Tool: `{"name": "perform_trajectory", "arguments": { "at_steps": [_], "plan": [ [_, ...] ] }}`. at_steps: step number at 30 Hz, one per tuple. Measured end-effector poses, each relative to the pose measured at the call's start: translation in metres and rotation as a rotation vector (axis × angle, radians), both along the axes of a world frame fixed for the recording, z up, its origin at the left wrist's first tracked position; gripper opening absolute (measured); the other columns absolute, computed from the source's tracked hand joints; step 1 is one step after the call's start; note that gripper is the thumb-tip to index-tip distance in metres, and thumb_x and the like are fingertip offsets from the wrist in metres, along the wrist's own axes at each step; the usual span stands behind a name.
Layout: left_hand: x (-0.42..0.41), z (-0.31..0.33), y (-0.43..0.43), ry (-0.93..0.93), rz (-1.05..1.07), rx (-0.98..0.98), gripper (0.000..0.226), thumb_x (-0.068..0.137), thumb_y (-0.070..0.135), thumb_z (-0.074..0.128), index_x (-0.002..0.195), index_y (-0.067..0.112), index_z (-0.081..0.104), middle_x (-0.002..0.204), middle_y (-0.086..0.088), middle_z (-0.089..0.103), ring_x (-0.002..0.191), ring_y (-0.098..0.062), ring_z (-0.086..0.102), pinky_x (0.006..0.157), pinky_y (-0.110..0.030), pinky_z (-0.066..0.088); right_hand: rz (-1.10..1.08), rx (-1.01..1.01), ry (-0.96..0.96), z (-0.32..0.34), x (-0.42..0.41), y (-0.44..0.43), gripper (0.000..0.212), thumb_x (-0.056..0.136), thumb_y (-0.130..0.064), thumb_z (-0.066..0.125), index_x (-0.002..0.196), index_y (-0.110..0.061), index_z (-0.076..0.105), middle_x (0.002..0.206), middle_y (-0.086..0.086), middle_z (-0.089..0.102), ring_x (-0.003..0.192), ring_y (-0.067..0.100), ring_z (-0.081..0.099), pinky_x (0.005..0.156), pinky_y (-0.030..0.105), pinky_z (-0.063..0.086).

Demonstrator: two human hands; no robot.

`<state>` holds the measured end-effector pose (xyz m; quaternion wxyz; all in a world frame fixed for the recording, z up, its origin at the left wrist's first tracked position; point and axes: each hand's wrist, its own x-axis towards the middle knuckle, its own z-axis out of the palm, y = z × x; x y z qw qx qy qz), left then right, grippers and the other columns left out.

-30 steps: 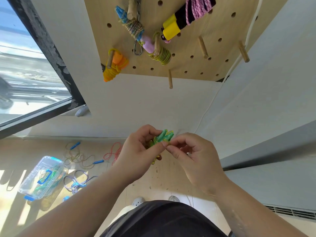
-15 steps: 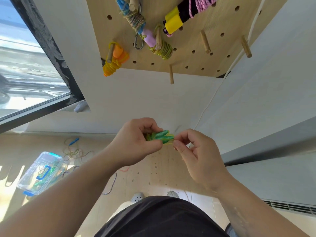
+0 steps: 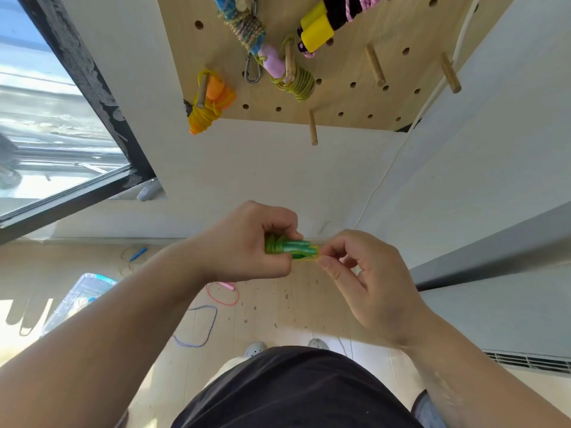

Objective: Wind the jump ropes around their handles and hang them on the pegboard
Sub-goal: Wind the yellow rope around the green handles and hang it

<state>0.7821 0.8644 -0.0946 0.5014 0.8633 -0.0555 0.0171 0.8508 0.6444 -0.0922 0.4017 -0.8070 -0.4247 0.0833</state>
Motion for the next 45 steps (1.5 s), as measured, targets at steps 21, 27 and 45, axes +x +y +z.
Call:
{"name": "perform_trajectory", "arguments": {
  "at_steps": [21, 27, 45],
  "plan": [
    [-0.001, -0.019, -0.039, -0.073, 0.398, -0.100, 0.019, 0.078, 0.035, 0.066, 0.085, 0.021, 0.054, 0.073, 0.009, 0.064, 0.057, -0.011, 0.050, 0.056, -0.029, 0.044, -0.357, 0.204, 0.278, 0.008, -0.006, 0.023, 0.008, 0.095, -0.027, 0.059, 0.091, -0.023, 0.065, 0.081, -0.012, 0.067, 0.070, 0.005, 0.058, 0.066, 0.018, 0.046],
    [-0.001, -0.015, -0.013, -0.460, 0.208, 0.275, 0.032, 0.075, 0.029, 0.065, 0.087, 0.000, 0.062, 0.071, -0.005, 0.063, 0.057, -0.027, 0.056, 0.050, -0.037, 0.049, -0.193, 0.198, 0.676, 0.023, 0.003, 0.017, 0.011, 0.095, -0.010, 0.067, 0.086, -0.015, 0.071, 0.082, -0.006, 0.072, 0.068, 0.000, 0.056, 0.066, 0.011, 0.042],
    [-0.008, -0.019, -0.031, -0.345, 0.192, 0.427, 0.030, 0.069, 0.032, 0.058, 0.086, 0.008, 0.060, 0.069, 0.005, 0.054, 0.055, -0.020, 0.048, 0.048, -0.034, 0.046, -0.340, 0.152, 0.992, 0.022, 0.005, 0.022, 0.012, 0.084, -0.003, 0.077, 0.088, -0.010, 0.068, 0.085, 0.015, 0.073, 0.075, 0.023, 0.069, 0.067, 0.034, 0.056]
  ]
}}
